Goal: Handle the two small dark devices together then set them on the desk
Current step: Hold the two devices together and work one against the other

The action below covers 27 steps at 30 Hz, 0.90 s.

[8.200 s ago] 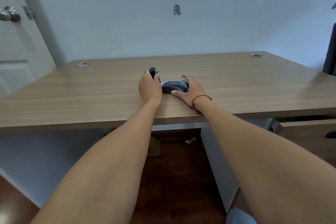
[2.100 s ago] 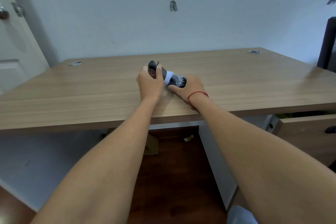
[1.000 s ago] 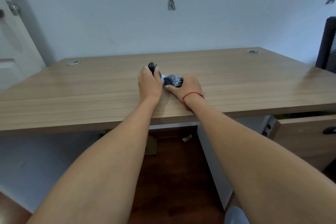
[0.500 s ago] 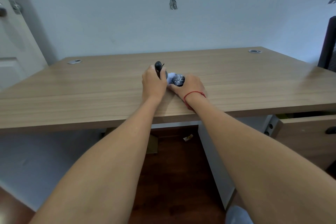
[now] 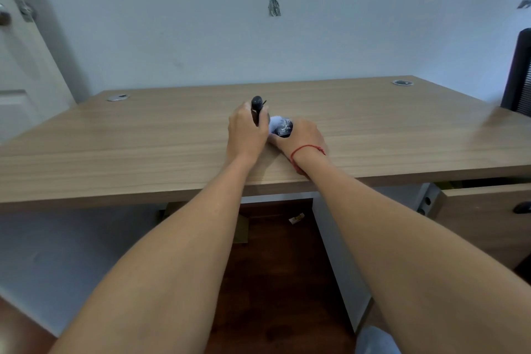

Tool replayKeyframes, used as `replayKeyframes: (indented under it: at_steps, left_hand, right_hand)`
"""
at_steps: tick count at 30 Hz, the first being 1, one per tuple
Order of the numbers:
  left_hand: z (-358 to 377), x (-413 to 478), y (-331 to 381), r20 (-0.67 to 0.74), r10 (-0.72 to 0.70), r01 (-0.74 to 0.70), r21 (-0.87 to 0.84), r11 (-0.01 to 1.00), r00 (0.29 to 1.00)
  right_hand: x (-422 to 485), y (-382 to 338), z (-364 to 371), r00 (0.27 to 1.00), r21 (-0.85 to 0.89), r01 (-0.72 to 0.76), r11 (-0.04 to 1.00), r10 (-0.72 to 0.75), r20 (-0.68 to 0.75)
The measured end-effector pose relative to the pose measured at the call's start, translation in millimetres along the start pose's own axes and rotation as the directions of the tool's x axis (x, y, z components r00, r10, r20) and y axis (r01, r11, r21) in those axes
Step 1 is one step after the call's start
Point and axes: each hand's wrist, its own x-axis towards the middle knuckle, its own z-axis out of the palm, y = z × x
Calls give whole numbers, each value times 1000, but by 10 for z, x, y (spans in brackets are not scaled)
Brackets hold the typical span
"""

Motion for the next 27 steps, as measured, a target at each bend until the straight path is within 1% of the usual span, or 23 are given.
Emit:
replayKeyframes:
  at_steps: [2, 3, 6, 7, 8, 11, 12, 15, 16, 18, 20, 21, 22, 24, 25, 26, 27]
  left_hand:
    - [-7, 10, -39, -18, -68, 69, 69, 995, 998]
    - [-14, 13, -44, -28, -62, 63, 69, 996, 998]
    - [-24, 6, 20, -23, 59, -60, -21, 998, 998]
    - [-17, 3, 23, -10, 73, -74, -19, 997, 997]
    - [-9, 2, 7, 3, 54, -54, 8, 998, 999]
    - [-4, 13, -62, -12, -80, 81, 124, 989, 997]
    - [-8, 20, -62, -24, -81, 83, 122, 989, 996]
    - [-16, 20, 2, -21, 6, -6, 3, 1000, 1000]
    - [-14, 16, 4, -10, 23, -23, -11, 1000, 1000]
    - [0, 14, -26, 0, -13, 13, 33, 999, 1000]
    - [-11, 24, -66, -41, -102, 105, 99, 990, 994]
    - [-19, 31, -67, -66, -107, 113, 88, 990, 992]
    - [-27, 36, -48, -80, -79, 83, 49, 995, 994]
    - [-26, 27, 6, -74, -8, 6, -20, 1000, 997]
    - [-21, 19, 12, -60, -1, 0, -22, 1000, 998]
    - [-18, 20, 0, -53, -31, 31, -5, 1000, 998]
    - [-23, 29, -25, -60, -95, 97, 22, 995, 994]
  right_hand:
    - [-6, -6, -1, 1000, -5, 0, 1000, 0, 0]
    - [-6, -1, 3, 1000, -2, -3, 1000, 3, 0]
    - [10, 22, 5, 1000, 30, -12, 999, 12, 16]
    - [14, 23, 2, 1000, 40, -17, 999, 16, 22]
    - [16, 21, -3, 999, 48, -22, 999, 21, 25]
    - [16, 18, -8, 999, 66, -39, 997, 37, 25]
    - [16, 22, -4, 999, 74, -44, 996, 42, 29]
    - [27, 36, -1, 998, 90, -52, 995, 50, 27]
    - [31, 35, -3, 999, 80, -52, 995, 50, 18]
    - [32, 28, -15, 999, 52, -44, 998, 44, 4]
    - [27, 35, -25, 999, 73, -34, 997, 33, 23]
    - [22, 43, -28, 999, 110, -25, 994, 20, 43]
    - [18, 52, -35, 998, 148, -16, 989, 7, 61]
    - [11, 71, -53, 997, 190, 0, 982, -16, 81]
    - [7, 77, -57, 996, 199, 5, 980, -22, 85]
    - [1, 77, -58, 996, 205, 5, 979, -23, 86]
    - [-4, 74, -58, 996, 212, 7, 977, -25, 85]
